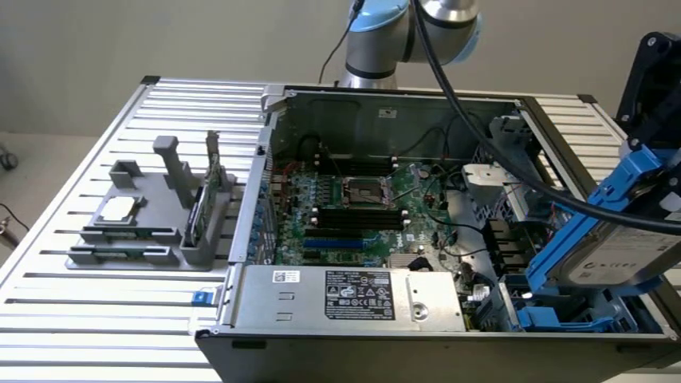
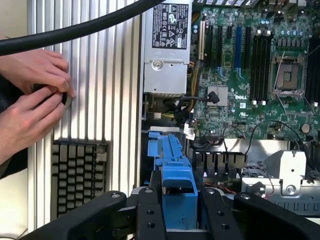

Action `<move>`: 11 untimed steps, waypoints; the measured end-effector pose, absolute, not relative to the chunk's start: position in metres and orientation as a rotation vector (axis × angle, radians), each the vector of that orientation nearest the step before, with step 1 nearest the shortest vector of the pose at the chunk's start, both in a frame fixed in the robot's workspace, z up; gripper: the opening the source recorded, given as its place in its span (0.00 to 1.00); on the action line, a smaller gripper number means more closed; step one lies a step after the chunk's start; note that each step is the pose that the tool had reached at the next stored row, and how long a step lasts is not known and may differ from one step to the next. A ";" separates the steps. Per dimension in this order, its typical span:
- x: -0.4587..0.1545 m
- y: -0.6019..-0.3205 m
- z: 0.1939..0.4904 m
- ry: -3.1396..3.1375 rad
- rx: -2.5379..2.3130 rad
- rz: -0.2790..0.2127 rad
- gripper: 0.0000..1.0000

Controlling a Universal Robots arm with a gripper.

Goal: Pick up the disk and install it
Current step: 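Pick up the disk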

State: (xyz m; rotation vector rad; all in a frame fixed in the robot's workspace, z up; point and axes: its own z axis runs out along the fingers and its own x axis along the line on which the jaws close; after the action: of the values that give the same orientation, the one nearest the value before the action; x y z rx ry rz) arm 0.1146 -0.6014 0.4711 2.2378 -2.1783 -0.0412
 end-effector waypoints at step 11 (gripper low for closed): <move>0.114 -0.594 0.453 -2.178 2.238 -0.041 0.33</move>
State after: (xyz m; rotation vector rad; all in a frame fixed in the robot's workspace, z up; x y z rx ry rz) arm 0.1142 -0.5938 0.4535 2.2379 -2.1782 -0.0412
